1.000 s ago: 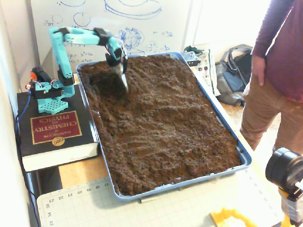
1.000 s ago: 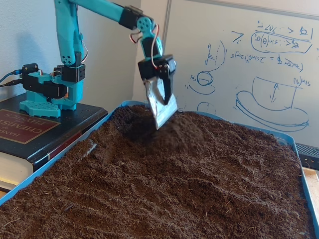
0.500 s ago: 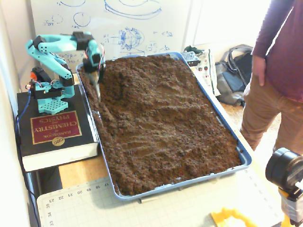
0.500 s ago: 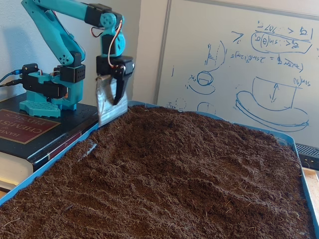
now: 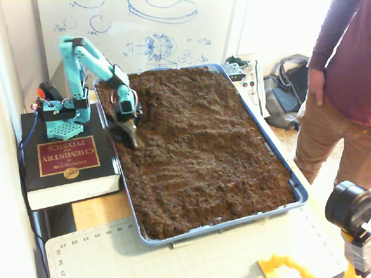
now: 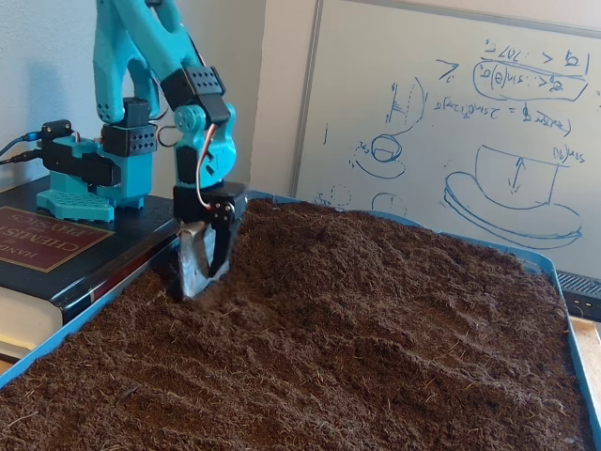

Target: Build a berm.

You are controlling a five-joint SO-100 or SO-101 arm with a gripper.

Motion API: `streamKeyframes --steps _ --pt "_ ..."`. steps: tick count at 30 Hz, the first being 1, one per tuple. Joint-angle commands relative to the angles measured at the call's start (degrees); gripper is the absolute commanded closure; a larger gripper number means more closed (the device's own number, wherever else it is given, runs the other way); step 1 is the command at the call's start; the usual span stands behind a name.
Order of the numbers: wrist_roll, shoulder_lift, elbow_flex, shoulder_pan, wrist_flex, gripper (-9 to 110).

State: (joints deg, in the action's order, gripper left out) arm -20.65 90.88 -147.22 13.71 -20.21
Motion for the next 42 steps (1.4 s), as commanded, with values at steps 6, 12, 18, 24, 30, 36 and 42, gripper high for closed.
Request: streamKeyframes --steps 6,12,18,24,30,36,42 --pt "5.71 -11.16 15.82 -1.93 9.14 101" --pt "15.21 -5.45 18.81 -7.38 8.70 101" --pt "17.93 7.47 18.81 -10.20 -0.79 101" --pt "17.93 18.63 18.90 -10.81 -14.06 101" --pt "17.93 28.83 18.54 -12.74 -23.29 101" --pt "16.96 37.79 8.88 -13.18 -34.45 101" --pt "16.87 28.74 1.76 -13.18 -34.01 101"
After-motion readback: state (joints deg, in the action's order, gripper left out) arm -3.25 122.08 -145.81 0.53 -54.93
